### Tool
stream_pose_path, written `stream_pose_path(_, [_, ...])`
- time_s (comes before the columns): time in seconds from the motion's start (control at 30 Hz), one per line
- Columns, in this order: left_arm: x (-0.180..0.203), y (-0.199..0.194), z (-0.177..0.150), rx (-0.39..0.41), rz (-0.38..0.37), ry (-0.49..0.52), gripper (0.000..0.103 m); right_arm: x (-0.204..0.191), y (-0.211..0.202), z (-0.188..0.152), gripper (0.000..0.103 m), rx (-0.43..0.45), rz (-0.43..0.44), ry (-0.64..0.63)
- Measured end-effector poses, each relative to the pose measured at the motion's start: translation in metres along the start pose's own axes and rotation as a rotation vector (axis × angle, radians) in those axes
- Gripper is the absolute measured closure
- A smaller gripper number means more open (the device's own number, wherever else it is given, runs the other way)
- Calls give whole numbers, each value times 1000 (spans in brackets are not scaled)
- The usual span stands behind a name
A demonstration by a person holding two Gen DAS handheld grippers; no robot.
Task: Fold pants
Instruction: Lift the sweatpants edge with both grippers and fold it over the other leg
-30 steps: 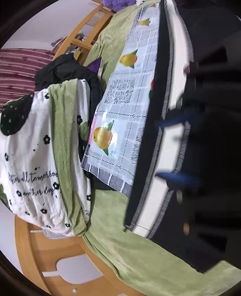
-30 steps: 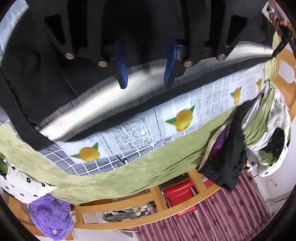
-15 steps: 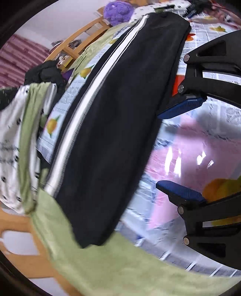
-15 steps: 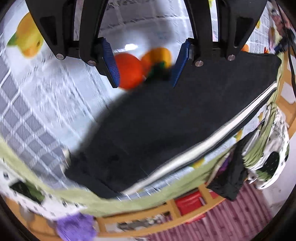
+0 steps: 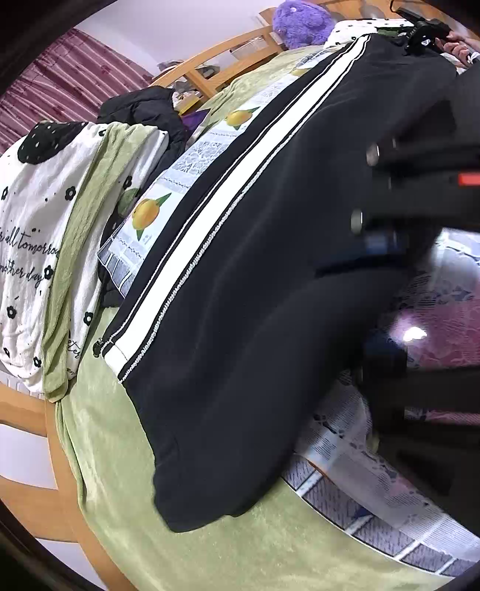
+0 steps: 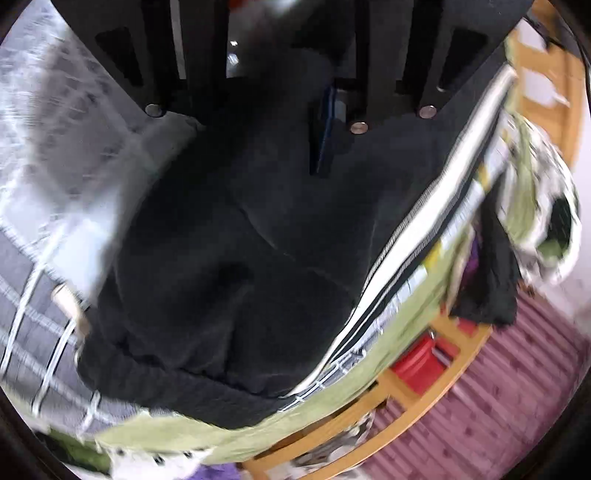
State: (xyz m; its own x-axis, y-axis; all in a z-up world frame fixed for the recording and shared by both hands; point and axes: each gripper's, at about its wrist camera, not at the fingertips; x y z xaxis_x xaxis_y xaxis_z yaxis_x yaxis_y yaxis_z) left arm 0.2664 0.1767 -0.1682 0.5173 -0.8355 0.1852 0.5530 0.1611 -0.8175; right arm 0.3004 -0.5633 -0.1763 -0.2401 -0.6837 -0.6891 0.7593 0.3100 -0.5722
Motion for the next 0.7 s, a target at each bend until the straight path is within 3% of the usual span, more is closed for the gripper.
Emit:
stream_pose_path(0.07, [2, -3, 2, 7, 2, 19, 87, -2, -3, 0, 84, 13, -13, 7])
stream_pose_path(0.27, [-6, -51, -10, 25, -13, 95, 90, -14, -69, -17, 96, 26, 2, -55])
stream_pose_path(0.57, [-48, -124, -85, -47, -52, 211, 90, 10, -211, -89, 96, -7, -61, -131])
stream_pose_path(0.7, [-60, -135, -119, -89, -67, 248, 89, 53, -257, -123, 95, -30, -92, -80])
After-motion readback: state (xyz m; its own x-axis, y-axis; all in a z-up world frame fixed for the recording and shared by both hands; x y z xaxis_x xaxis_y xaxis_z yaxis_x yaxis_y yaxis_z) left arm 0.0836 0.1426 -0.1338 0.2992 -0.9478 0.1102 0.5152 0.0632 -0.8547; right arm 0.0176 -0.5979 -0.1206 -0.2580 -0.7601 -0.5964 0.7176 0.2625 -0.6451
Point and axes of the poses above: each gripper's, at about its wrist camera, not at the fingertips, and y roughly the way its jaws point, x to its right, z to its top, and after that the axes turned 14 degrees about z, right-handed
